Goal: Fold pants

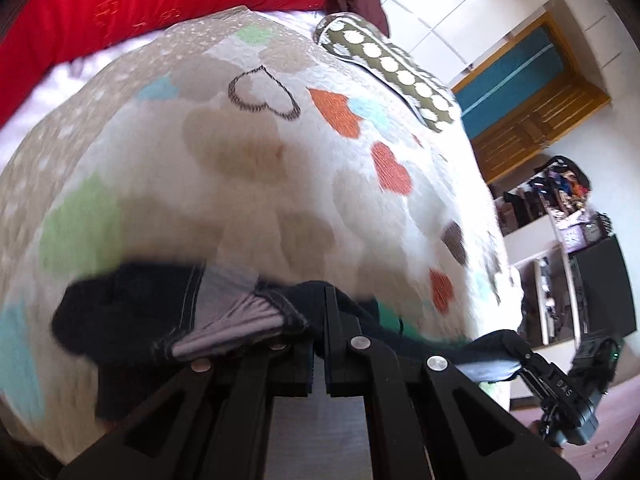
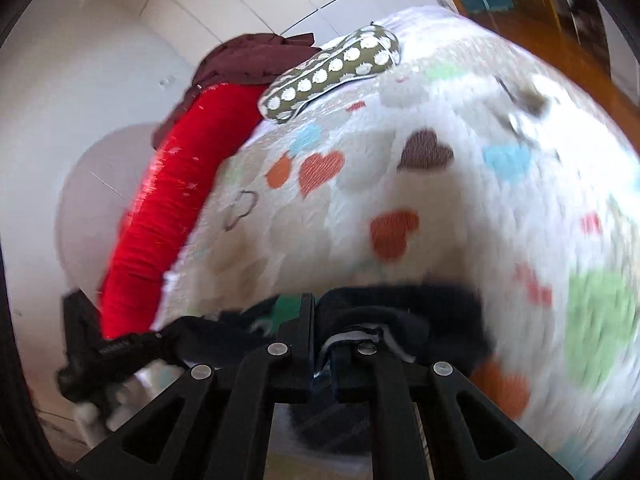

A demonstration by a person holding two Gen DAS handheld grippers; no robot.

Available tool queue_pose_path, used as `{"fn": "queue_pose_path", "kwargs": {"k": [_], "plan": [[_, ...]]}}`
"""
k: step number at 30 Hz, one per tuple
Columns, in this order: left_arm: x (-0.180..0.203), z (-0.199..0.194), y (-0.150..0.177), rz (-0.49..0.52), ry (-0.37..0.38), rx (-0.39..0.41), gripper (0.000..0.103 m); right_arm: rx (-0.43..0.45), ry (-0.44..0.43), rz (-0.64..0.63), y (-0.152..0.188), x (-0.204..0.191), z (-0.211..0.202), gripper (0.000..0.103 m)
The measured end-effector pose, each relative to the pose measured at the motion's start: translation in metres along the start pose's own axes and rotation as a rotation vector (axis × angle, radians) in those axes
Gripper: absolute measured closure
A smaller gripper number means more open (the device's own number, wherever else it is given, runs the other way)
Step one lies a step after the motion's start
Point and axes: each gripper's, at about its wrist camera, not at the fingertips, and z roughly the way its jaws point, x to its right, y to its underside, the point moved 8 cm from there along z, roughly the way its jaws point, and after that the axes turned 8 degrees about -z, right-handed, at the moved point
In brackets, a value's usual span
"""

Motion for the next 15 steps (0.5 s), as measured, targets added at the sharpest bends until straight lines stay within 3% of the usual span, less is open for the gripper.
{"fn": "queue_pose_path", "kwargs": {"k": [2, 4, 6, 8, 11, 15], "plan": [[0.004, 0.021, -0.022, 0.003, -0.027, -0.014, 0.1, -0.029, 0.038, -0.015, -0.02, 0.006, 0.022, 0.094], [0.007, 0.041, -0.044, 0.009, -0.054, -0.015, 0.1, -0.068, 0.056, -0.005, -0.039, 0.014, 0.047, 0.085], [0.006, 0.056, -0.062, 0.009, -0.079, -0.011, 0.098, -0.079, 0.099, -0.021, -0.059, 0.025, 0.072, 0.057], [0.001, 0.069, -0.074, 0.016, -0.109, -0.016, 0.089, -0.058, 0.144, -0.058, -0.075, 0.034, 0.087, 0.045], [-0.01, 0.083, -0.079, -0.024, -0.101, -0.061, 0.086, -0.03, 0.221, -0.063, -0.093, 0.049, 0.093, 0.044], [-0.01, 0.07, -0.07, -0.015, -0.045, -0.075, 0.081, 0.019, 0.17, -0.003, -0.093, 0.06, 0.065, 0.04]]}}
